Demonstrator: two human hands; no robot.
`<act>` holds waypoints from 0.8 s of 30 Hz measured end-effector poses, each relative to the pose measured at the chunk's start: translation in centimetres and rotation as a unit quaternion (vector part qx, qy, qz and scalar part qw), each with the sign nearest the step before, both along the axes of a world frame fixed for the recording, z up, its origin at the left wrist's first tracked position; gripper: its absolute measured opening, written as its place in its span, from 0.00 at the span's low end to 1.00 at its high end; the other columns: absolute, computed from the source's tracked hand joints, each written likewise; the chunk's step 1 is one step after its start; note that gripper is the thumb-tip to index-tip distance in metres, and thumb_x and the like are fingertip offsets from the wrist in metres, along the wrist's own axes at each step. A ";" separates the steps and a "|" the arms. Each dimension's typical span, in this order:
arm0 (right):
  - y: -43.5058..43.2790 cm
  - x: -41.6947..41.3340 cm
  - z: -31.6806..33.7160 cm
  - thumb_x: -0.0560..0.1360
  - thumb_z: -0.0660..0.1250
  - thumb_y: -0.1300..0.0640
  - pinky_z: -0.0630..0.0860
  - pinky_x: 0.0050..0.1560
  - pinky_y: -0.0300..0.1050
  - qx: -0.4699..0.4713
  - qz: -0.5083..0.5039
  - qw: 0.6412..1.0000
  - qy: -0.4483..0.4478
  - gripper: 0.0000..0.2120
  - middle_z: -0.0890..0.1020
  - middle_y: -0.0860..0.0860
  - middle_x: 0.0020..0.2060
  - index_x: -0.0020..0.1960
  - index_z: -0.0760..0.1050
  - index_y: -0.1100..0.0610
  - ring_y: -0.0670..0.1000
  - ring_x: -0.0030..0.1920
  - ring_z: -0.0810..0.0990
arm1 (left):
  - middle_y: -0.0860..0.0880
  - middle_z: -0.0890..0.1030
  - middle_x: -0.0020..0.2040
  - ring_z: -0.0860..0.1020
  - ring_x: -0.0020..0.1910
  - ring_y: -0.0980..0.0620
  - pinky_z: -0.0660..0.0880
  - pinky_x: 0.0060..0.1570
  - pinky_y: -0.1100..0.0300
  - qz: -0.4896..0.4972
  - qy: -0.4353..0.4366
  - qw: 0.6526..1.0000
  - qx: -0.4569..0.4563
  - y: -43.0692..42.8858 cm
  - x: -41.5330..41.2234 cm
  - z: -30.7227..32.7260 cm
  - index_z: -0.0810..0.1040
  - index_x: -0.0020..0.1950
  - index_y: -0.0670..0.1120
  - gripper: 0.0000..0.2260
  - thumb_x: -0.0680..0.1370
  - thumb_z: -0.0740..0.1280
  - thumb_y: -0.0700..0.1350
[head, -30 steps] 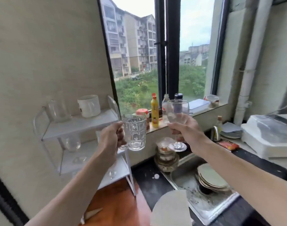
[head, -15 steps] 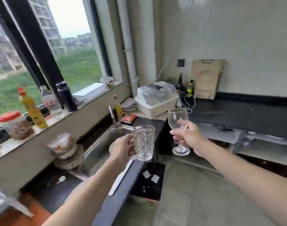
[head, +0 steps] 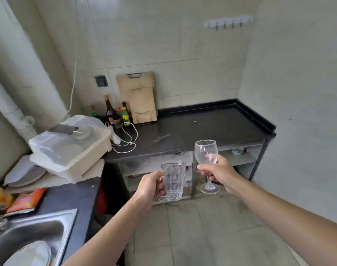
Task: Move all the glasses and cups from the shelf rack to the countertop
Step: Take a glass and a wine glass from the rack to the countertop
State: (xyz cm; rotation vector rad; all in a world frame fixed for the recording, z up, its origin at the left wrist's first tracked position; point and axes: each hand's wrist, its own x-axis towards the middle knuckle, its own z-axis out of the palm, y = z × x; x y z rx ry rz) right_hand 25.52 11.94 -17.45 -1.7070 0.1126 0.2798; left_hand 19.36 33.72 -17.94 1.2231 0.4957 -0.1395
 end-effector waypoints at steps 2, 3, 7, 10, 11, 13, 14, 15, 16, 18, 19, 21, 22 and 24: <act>-2.3 2.4 0.1 0.68 0.77 0.58 0.73 0.31 0.38 -0.002 -0.036 0.999 0.000 0.27 0.85 0.54 0.43 0.64 0.72 0.54 0.47 0.38 0.84 | 0.47 0.62 0.28 0.62 0.25 0.51 0.62 0.22 0.62 -0.050 0.017 0.999 0.004 -1.9 4.0 0.2 0.66 0.35 0.45 0.12 0.79 0.59 0.40; -3.5 3.4 0.0 0.68 0.76 0.58 0.73 0.32 0.38 -0.004 -0.050 0.999 0.003 0.27 0.84 0.54 0.43 0.64 0.72 0.54 0.48 0.40 0.84 | 0.46 0.63 0.29 0.62 0.26 0.50 0.63 0.22 0.61 -0.076 0.027 0.997 0.005 -2.9 5.7 0.2 0.66 0.35 0.45 0.12 0.79 0.58 0.41; -8.7 7.4 -0.6 0.68 0.76 0.57 0.73 0.34 0.40 -0.001 -0.108 0.994 0.012 0.26 0.84 0.56 0.45 0.64 0.72 0.56 0.48 0.41 0.84 | 0.44 0.67 0.28 0.65 0.27 0.48 0.64 0.31 0.56 -0.158 0.038 0.987 0.012 -7.3 12.2 -0.2 0.67 0.33 0.44 0.15 0.80 0.57 0.41; -12.5 10.8 -1.5 0.67 0.77 0.55 0.73 0.34 0.41 0.003 -0.142 0.990 0.021 0.26 0.85 0.58 0.47 0.63 0.74 0.55 0.48 0.41 0.84 | 0.44 0.67 0.28 0.66 0.28 0.48 0.65 0.33 0.56 -0.206 0.035 0.978 0.018 -11.2 17.0 -0.8 0.66 0.33 0.44 0.15 0.81 0.55 0.42; -13.8 12.1 -2.0 0.67 0.77 0.55 0.73 0.33 0.41 0.005 -0.152 0.988 0.025 0.26 0.85 0.58 0.46 0.62 0.74 0.54 0.49 0.40 0.84 | 0.44 0.67 0.29 0.66 0.28 0.48 0.65 0.32 0.56 -0.218 0.037 0.975 0.020 -12.5 18.6 -1.2 0.66 0.33 0.44 0.15 0.81 0.55 0.42; -16.5 15.1 -2.8 0.65 0.78 0.54 0.73 0.33 0.41 0.008 -0.167 0.985 0.029 0.26 0.86 0.59 0.45 0.61 0.73 0.53 0.49 0.39 0.83 | 0.44 0.67 0.29 0.66 0.28 0.48 0.66 0.32 0.56 -0.237 0.041 0.970 0.026 -15.0 22.1 -2.0 0.64 0.34 0.44 0.15 0.81 0.55 0.42; -17.8 16.8 -3.2 0.65 0.78 0.53 0.73 0.32 0.41 0.012 -0.174 0.984 0.029 0.26 0.86 0.59 0.44 0.60 0.73 0.53 0.49 0.39 0.83 | 0.44 0.67 0.29 0.66 0.29 0.47 0.65 0.32 0.56 -0.243 0.040 0.969 0.030 -16.3 23.8 -2.3 0.64 0.34 0.45 0.15 0.81 0.55 0.42; -19.1 18.5 -3.6 0.65 0.78 0.53 0.72 0.31 0.40 0.016 -0.180 0.983 0.030 0.26 0.85 0.58 0.43 0.60 0.72 0.52 0.49 0.37 0.82 | 0.44 0.66 0.29 0.66 0.29 0.47 0.65 0.33 0.56 -0.246 0.038 0.968 0.033 -17.6 25.5 -2.5 0.63 0.34 0.45 0.15 0.81 0.55 0.42; -20.3 20.3 -3.9 0.65 0.78 0.52 0.72 0.30 0.40 0.018 -0.182 0.983 0.033 0.25 0.85 0.57 0.40 0.59 0.73 0.52 0.48 0.35 0.81 | 0.44 0.66 0.29 0.65 0.29 0.47 0.65 0.33 0.55 -0.246 0.039 0.968 0.037 -18.8 27.3 -2.7 0.63 0.34 0.45 0.15 0.81 0.55 0.42; -22.5 23.9 -4.2 0.65 0.77 0.51 0.70 0.28 0.39 0.017 -0.175 0.984 0.041 0.23 0.83 0.54 0.34 0.57 0.76 0.55 0.45 0.30 0.78 | 0.45 0.65 0.28 0.64 0.29 0.47 0.64 0.33 0.55 -0.243 0.046 0.968 0.042 -20.8 30.9 -3.1 0.62 0.33 0.45 0.15 0.80 0.55 0.42; -23.5 25.7 -4.2 0.64 0.77 0.49 0.70 0.28 0.39 0.015 -0.172 0.984 0.044 0.23 0.82 0.53 0.33 0.55 0.77 0.56 0.44 0.29 0.78 | 0.44 0.65 0.28 0.63 0.29 0.47 0.63 0.33 0.55 -0.241 0.049 0.968 0.044 -21.6 32.7 -3.2 0.61 0.33 0.45 0.15 0.80 0.55 0.41; -25.1 29.4 -4.1 0.62 0.77 0.47 0.70 0.29 0.39 0.015 -0.167 0.985 0.040 0.25 0.82 0.52 0.35 0.54 0.77 0.57 0.45 0.31 0.79 | 0.44 0.64 0.28 0.62 0.29 0.47 0.62 0.34 0.55 -0.227 0.050 0.972 0.042 -23.0 36.4 -3.4 0.61 0.32 0.46 0.14 0.78 0.57 0.40; -25.9 31.3 -4.1 0.61 0.77 0.46 0.70 0.30 0.40 0.016 -0.168 0.985 0.039 0.26 0.83 0.52 0.37 0.54 0.77 0.56 0.46 0.34 0.81 | 0.44 0.64 0.28 0.61 0.30 0.47 0.61 0.34 0.54 -0.218 0.051 0.974 0.041 -23.7 38.1 -3.6 0.60 0.32 0.46 0.14 0.78 0.57 0.40; -27.0 34.9 -4.4 0.60 0.78 0.46 0.73 0.33 0.41 0.017 -0.176 0.983 0.049 0.26 0.85 0.52 0.44 0.55 0.76 0.52 0.48 0.39 0.83 | 0.44 0.62 0.28 0.61 0.30 0.47 0.61 0.34 0.54 -0.206 0.060 0.976 0.037 -24.7 41.1 -4.0 0.60 0.32 0.46 0.15 0.78 0.57 0.40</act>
